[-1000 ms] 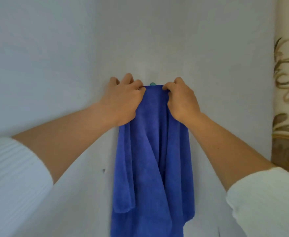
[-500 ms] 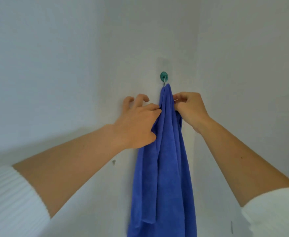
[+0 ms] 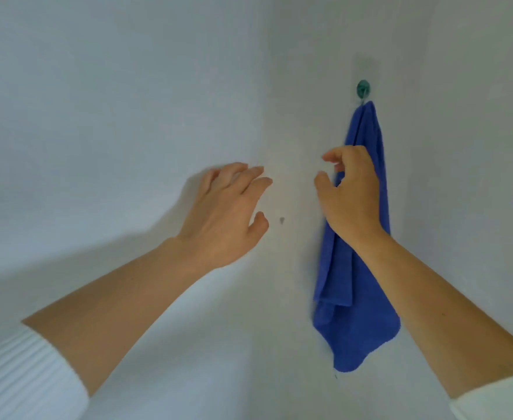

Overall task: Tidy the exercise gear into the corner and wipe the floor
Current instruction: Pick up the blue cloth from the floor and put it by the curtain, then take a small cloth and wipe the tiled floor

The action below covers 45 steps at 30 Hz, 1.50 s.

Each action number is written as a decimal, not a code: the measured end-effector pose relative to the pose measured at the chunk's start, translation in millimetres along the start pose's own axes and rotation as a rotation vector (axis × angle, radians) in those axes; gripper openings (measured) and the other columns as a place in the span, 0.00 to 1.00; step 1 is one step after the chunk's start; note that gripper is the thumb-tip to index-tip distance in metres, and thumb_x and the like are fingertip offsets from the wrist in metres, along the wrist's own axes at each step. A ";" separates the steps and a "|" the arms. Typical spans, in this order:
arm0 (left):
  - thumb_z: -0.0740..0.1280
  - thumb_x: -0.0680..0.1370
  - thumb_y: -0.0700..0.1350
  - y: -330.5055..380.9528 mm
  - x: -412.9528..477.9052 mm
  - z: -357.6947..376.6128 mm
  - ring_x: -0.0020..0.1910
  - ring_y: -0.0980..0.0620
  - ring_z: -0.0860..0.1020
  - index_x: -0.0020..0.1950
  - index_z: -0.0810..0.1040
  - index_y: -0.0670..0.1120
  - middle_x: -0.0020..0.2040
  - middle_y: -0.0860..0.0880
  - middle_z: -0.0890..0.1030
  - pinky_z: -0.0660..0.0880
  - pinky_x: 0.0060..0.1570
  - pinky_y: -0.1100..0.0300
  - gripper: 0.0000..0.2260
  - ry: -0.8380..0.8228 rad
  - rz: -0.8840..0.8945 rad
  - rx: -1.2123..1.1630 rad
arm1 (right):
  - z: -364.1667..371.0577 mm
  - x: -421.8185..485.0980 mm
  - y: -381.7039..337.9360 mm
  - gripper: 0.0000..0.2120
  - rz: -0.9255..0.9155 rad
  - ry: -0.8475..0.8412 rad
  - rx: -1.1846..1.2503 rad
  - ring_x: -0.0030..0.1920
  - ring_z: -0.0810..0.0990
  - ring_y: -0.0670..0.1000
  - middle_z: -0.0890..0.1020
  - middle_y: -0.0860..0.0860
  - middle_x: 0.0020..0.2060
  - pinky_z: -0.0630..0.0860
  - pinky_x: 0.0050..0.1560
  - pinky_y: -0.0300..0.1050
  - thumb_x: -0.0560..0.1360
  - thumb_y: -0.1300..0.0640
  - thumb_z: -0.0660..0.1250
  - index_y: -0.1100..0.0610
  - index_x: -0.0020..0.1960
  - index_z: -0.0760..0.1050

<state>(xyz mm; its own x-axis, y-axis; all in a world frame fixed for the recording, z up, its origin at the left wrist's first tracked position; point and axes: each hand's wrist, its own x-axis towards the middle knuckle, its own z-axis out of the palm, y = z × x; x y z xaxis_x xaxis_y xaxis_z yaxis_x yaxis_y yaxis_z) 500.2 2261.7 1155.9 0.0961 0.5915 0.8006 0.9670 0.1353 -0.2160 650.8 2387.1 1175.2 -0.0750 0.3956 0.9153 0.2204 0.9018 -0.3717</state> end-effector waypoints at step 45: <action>0.59 0.77 0.48 -329.9 -949.9 -839.7 0.72 0.47 0.56 0.71 0.64 0.49 0.73 0.47 0.61 0.58 0.68 0.52 0.22 -0.333 -1.797 1.024 | 308.2 -688.9 -1163.8 0.23 -0.847 -1.436 0.978 0.65 0.67 0.52 0.68 0.51 0.65 0.68 0.65 0.51 0.77 0.50 0.62 0.54 0.70 0.64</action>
<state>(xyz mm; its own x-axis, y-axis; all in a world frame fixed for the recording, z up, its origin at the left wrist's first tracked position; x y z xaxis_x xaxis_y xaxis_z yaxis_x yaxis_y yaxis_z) 288.3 987.8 936.2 -0.7285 -0.5909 0.3467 -0.5350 0.8068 0.2507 146.3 1118.6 929.5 -0.5858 -0.7628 0.2737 -0.7948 0.4747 -0.3782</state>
